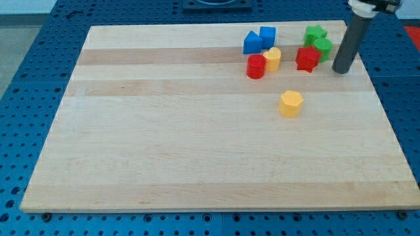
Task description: Separate red circle from red star and yellow heart
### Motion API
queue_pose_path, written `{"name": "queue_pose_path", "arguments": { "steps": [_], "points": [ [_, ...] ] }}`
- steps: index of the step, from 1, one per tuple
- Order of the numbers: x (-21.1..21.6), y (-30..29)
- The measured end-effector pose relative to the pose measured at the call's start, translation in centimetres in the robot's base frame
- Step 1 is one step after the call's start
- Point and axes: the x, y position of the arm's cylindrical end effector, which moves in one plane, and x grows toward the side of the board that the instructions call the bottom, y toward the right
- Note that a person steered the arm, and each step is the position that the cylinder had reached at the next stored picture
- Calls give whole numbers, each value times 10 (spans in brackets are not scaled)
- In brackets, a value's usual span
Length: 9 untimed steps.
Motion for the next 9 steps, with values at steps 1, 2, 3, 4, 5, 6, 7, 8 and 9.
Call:
{"name": "queue_pose_path", "arguments": {
  "steps": [1, 2, 3, 4, 5, 6, 7, 8, 9],
  "points": [
    [-1, -7],
    [-5, -7],
    [-11, -7],
    [-18, -7],
    [-23, -8],
    [-23, -13],
    [-23, -27],
    [-23, -42],
    [-23, -62]
  ]
}}
